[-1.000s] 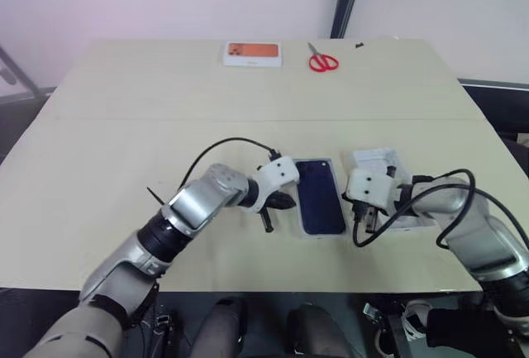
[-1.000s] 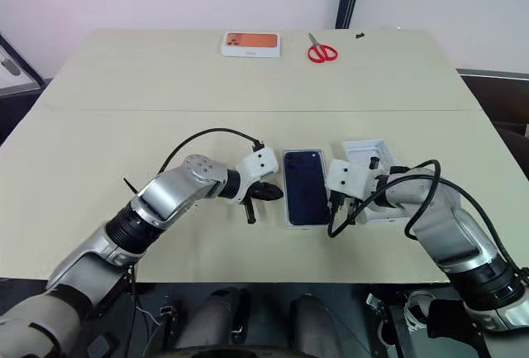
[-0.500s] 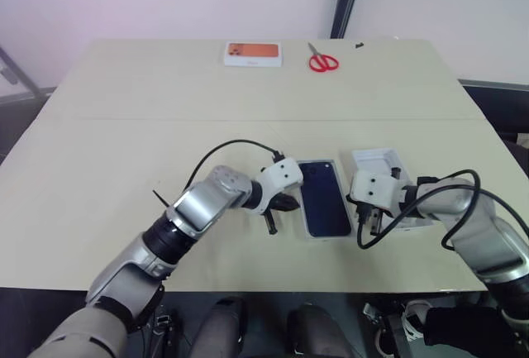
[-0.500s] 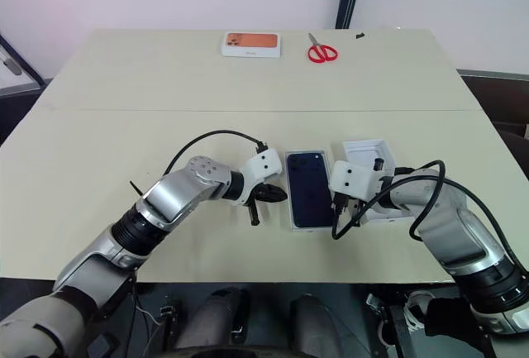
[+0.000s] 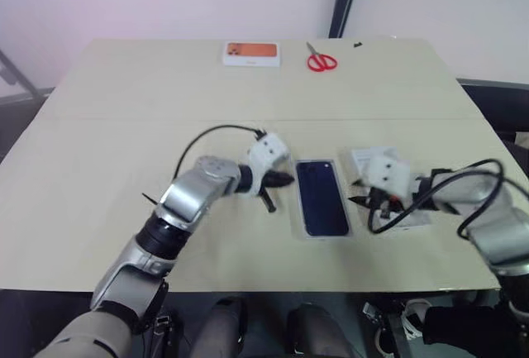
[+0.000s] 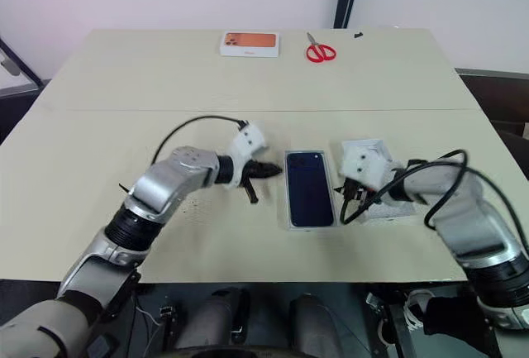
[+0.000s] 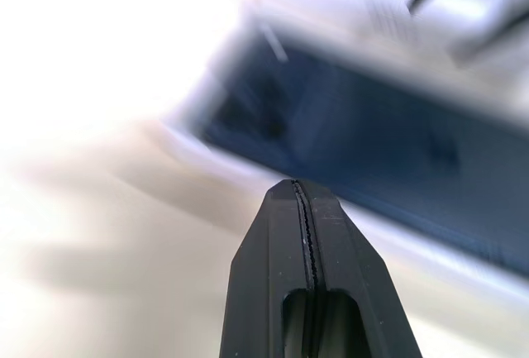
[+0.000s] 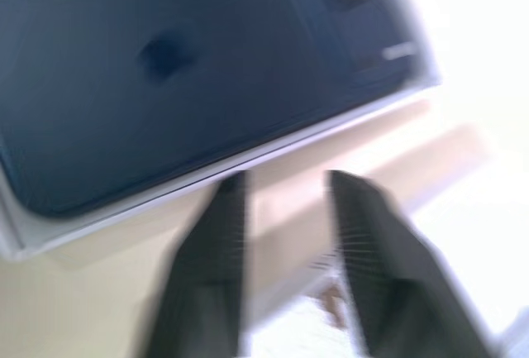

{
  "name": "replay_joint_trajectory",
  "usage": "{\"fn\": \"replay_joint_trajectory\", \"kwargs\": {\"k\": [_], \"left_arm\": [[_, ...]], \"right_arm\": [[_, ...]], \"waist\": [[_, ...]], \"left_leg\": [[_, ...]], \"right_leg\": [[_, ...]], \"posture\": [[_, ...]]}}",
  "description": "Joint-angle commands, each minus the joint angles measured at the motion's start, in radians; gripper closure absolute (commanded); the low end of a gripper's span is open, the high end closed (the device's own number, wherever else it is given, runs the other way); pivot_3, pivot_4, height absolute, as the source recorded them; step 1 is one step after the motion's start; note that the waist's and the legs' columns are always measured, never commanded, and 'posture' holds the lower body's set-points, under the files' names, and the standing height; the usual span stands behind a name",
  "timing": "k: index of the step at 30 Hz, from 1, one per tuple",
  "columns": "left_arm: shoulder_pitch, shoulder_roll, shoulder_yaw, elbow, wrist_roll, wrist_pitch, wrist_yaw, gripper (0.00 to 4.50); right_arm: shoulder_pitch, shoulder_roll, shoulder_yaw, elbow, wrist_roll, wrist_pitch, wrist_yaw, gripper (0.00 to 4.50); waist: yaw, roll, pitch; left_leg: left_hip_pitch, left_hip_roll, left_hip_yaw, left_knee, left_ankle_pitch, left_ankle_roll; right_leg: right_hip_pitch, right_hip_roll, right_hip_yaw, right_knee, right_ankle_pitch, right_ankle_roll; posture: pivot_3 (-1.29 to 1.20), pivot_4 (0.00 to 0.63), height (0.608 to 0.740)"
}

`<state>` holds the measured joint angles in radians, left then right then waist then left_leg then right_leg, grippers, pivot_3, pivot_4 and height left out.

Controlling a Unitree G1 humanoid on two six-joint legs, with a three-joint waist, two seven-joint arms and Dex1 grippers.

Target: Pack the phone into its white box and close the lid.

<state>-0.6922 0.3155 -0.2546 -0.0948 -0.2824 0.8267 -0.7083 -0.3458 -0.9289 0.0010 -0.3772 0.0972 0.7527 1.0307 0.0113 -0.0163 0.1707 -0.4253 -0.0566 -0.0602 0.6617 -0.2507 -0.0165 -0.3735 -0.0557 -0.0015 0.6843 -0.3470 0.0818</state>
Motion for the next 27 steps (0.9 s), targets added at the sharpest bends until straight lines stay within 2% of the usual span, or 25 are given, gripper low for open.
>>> {"fn": "replay_joint_trajectory", "kwargs": {"k": [1, 6, 10, 13, 17, 20, 24, 27], "left_arm": [[0.031, 0.028, 0.113, -0.059, -0.036, -0.073, 0.003, 4.5], [0.113, 0.121, 0.16, -0.087, -0.043, -0.219, -0.086, 4.5], [0.198, 0.207, 0.169, -0.144, -0.097, -0.308, -0.234, 4.5], [0.246, 0.245, 0.15, -0.191, -0.13, -0.347, -0.321, 4.5], [0.25, 0.229, 0.144, -0.193, -0.157, -0.338, -0.33, 4.5], [0.261, 0.236, 0.133, -0.21, -0.17, -0.336, -0.353, 4.5], [0.27, 0.24, 0.129, -0.218, -0.176, -0.333, -0.357, 4.5], [0.274, 0.243, 0.13, -0.219, -0.179, -0.336, -0.357, 4.5]], "right_arm": [[-0.045, 0.007, -0.069, -0.018, 0.069, 0.228, -0.054, 1.66], [-0.092, 0.042, -0.07, 0.01, 0.115, 0.504, -0.16, 1.66], [-0.164, 0.134, -0.073, 0.028, 0.141, 0.732, -0.258, 1.66], [-0.191, 0.17, -0.055, 0.035, 0.137, 0.809, -0.327, 1.66], [-0.203, 0.196, -0.037, 0.039, 0.147, 0.852, -0.391, 1.66], [-0.19, 0.206, -0.035, 0.028, 0.166, 0.862, -0.424, 2.49], [-0.197, 0.221, -0.057, 0.025, 0.197, 0.862, -0.458, 4.44], [-0.223, 0.217, -0.074, 0.033, 0.218, 0.862, -0.477, 4.44]], "waist": [[0.0, 0.0, 0.0], [0.001, 0.0, 0.0], [0.0, 0.001, 0.0], [0.002, 0.002, 0.0], [0.002, 0.002, 0.0], [-0.002, 0.003, 0.0], [-0.005, 0.003, 0.0], [-0.007, 0.003, 0.0]], "left_leg": [[0.0, 0.0, 0.0, 0.0, 0.0, 0.0], [0.0, 0.0, 0.0, 0.0, 0.0, 0.0], [0.0, 0.0, 0.0, -0.001, 0.0, 0.0], [0.0, 0.0, 0.0, -0.001, 0.0, 0.0], [-0.001, 0.0, 0.0, 0.0, -0.001, 0.001], [0.0, 0.0, 0.001, -0.001, -0.001, 0.002], [0.0, 0.0, 0.001, -0.001, -0.002, 0.003], [0.0, 0.0, 0.001, -0.001, -0.003, 0.006]], "right_leg": [[0.0, 0.0, 0.0, 0.0, 0.0, 0.0], [0.0, 0.0, 0.0, 0.0, 0.0, 0.0], [-0.001, -0.001, 0.0, 0.0, 0.0, 0.0], [-0.001, -0.001, 0.0, -0.001, 0.0, 0.0], [0.0, -0.001, 0.0, -0.001, 0.0, 0.0], [-0.001, -0.001, 0.0, -0.001, 0.0, 0.0], [0.0, -0.001, 0.0, -0.001, 0.0, 0.0], [-0.001, -0.001, 0.0, 0.0, 0.0, 0.0]], "posture": [[0.0, 0.15, 0.74], [0.0, 0.15, 0.74], [0.0, 0.15, 0.74], [0.0, 0.15, 0.74], [0.0, 0.15, 0.74], [0.0, 0.15, 0.74], [0.0, 0.15, 0.74], [0.0, 0.15, 0.74]]}}
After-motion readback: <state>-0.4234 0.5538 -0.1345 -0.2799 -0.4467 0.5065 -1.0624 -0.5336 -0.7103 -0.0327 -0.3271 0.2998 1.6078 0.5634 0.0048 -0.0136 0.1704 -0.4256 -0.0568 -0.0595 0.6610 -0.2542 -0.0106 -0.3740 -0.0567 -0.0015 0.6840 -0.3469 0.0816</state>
